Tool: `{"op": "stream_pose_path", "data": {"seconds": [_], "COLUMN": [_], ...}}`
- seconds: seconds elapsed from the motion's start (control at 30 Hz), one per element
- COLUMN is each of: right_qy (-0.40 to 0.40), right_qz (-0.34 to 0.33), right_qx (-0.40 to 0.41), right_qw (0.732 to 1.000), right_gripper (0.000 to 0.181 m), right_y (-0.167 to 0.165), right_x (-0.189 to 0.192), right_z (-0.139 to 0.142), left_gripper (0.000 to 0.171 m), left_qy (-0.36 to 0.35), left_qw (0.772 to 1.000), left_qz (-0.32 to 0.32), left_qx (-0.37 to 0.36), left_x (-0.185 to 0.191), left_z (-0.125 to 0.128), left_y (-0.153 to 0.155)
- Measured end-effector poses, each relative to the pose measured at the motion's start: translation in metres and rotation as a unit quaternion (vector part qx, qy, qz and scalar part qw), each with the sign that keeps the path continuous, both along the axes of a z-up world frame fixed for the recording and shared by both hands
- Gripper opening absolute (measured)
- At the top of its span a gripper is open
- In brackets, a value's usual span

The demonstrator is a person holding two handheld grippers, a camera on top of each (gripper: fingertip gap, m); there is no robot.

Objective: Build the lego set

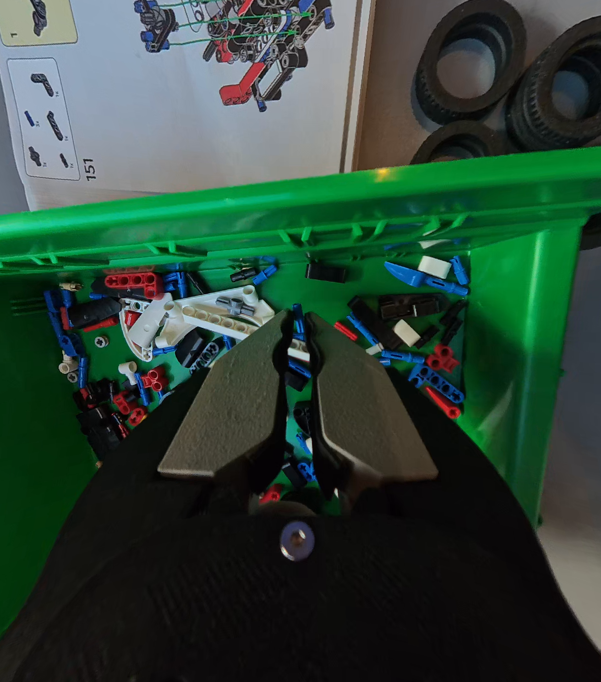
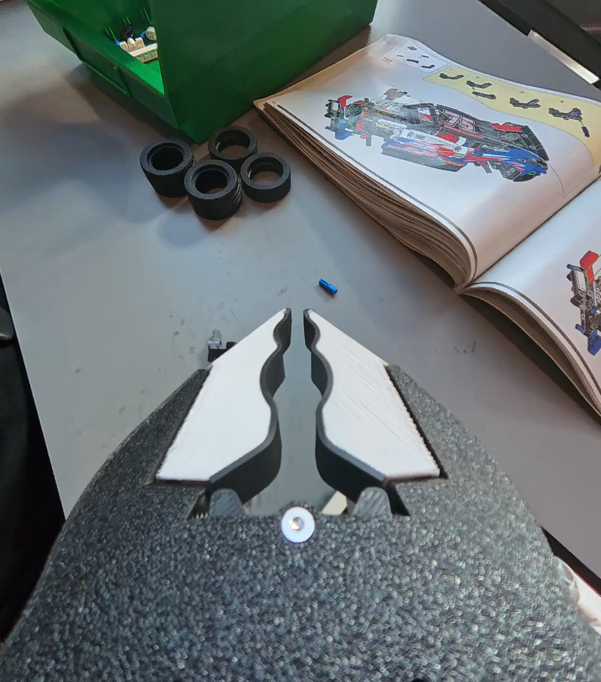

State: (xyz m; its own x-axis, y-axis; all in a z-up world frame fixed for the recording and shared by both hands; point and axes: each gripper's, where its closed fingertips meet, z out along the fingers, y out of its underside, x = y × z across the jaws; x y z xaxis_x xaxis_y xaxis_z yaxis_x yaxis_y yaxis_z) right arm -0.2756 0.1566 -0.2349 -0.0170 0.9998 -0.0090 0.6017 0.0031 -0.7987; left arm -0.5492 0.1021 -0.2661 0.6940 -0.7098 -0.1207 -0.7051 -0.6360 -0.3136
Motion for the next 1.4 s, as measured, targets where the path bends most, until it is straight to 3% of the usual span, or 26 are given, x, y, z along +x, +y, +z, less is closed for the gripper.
{"op": "stream_pose_path", "data": {"seconds": [0.2,0.43,0.63,0.77,0.9,1.0,1.1,1.17,1.3,1.4], "right_qy": [0.071,0.107,0.121,0.149,0.168,0.199,0.214,0.213,0.219,0.218], "right_qz": [-0.013,-0.041,-0.047,-0.040,-0.053,-0.067,-0.084,-0.099,-0.110,-0.119], "right_qx": [-0.010,0.059,0.031,0.005,0.033,0.038,0.056,0.060,0.075,0.096], "right_qw": [0.997,0.992,0.991,0.988,0.984,0.977,0.972,0.970,0.967,0.964], "right_gripper": [0.007,0.007,0.007,0.007,0.007,0.007,0.007,0.007,0.007,0.005], "right_y": [-0.012,-0.002,0.006,-0.009,-0.017,-0.021,-0.019,-0.017,-0.022,-0.025], "right_x": [-0.019,-0.032,-0.041,-0.047,-0.034,-0.017,0.002,0.013,0.034,0.049], "right_z": [0.011,0.010,0.020,0.036,0.049,0.066,0.076,0.078,0.085,0.088], "left_gripper": [0.003,0.003,0.003,0.003,0.003,0.002,0.003,0.002,0.003,0.003], "left_qy": [-0.011,-0.030,-0.043,-0.062,-0.140,-0.166,-0.146,-0.093,0.031,0.060], "left_qw": [1.000,0.998,0.998,0.996,0.985,0.978,0.971,0.969,0.962,0.956], "left_qz": [0.022,0.026,0.024,0.029,-0.004,-0.093,-0.187,-0.231,-0.266,-0.272], "left_qx": [0.018,0.038,0.043,0.059,0.097,0.080,0.034,-0.003,-0.056,-0.086], "left_x": [-0.009,-0.010,-0.014,-0.013,0.037,0.103,0.169,0.196,0.211,0.214], "left_z": [0.006,0.016,0.022,0.047,0.099,0.118,0.105,0.077,0.014,-0.015], "left_y": [0.001,0.007,0.005,0.004,0.019,0.027,0.036,0.045,0.058,0.055]}}
